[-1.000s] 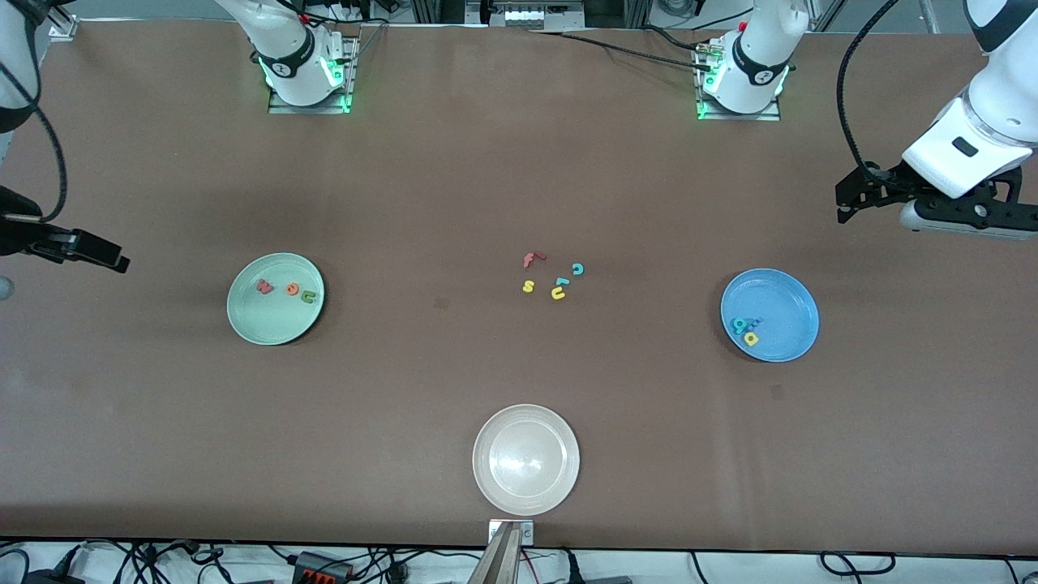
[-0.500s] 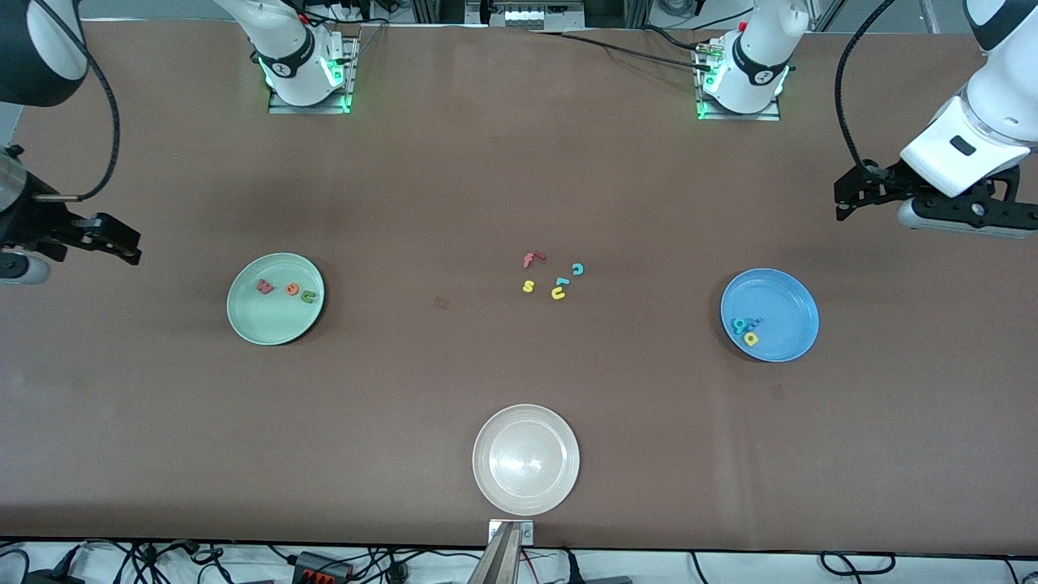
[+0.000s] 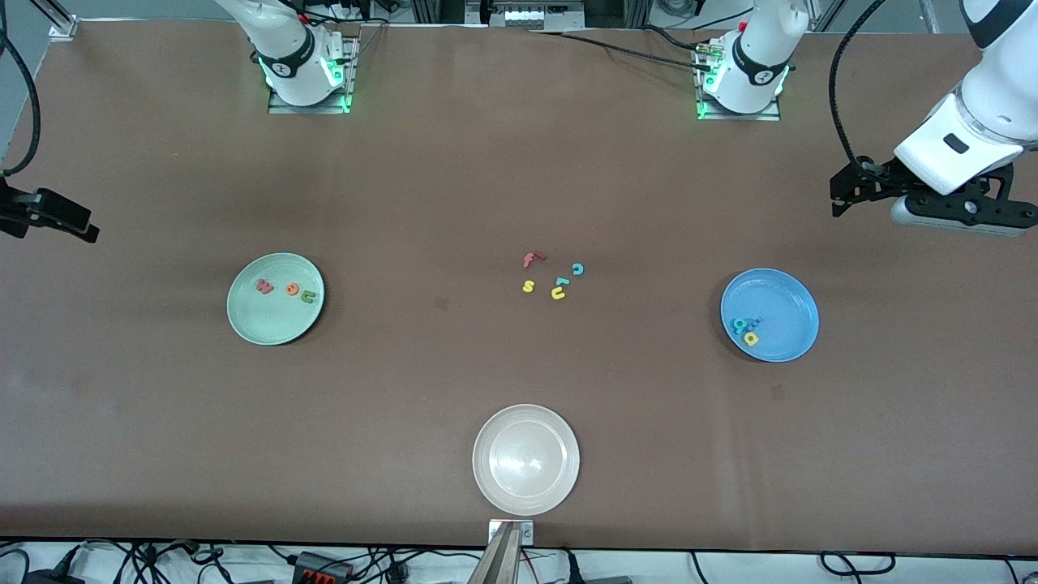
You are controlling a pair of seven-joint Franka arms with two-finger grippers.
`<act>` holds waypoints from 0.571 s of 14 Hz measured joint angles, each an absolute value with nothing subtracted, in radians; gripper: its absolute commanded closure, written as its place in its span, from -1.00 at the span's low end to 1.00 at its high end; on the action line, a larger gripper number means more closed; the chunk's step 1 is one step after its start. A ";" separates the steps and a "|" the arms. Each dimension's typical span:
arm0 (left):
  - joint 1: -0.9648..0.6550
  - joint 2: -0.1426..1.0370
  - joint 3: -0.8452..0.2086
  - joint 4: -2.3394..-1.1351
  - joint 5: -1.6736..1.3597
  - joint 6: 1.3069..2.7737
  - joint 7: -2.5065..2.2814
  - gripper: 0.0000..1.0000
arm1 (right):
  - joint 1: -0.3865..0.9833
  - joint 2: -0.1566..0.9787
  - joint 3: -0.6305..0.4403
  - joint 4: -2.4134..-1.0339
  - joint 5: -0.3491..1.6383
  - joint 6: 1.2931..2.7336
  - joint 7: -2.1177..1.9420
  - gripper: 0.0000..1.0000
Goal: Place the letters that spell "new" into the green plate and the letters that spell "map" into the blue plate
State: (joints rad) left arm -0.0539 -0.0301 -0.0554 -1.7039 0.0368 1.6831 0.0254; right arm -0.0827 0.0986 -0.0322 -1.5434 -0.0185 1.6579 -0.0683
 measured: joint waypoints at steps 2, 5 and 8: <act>-0.053 -0.030 -0.055 -1.704 0.022 1.683 0.024 -1.00 | -0.084 0.093 -0.030 -1.543 -0.020 1.658 -0.070 -1.00; -0.049 -0.030 -0.053 -1.704 -0.010 1.681 0.023 -1.00 | -0.083 0.092 -0.014 -1.543 -0.020 1.665 -0.056 -1.00; -0.048 -0.030 -0.052 -1.704 -0.010 1.681 0.023 -1.00 | -0.082 0.088 -0.009 -1.549 -0.021 1.664 -0.052 -1.00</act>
State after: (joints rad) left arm -0.0483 -0.0301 -0.0520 -1.7038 -0.0100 1.6812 0.0226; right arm -0.0823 0.0877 -0.0095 -1.5485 -0.0208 1.6636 -0.0525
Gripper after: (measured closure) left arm 0.000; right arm 0.000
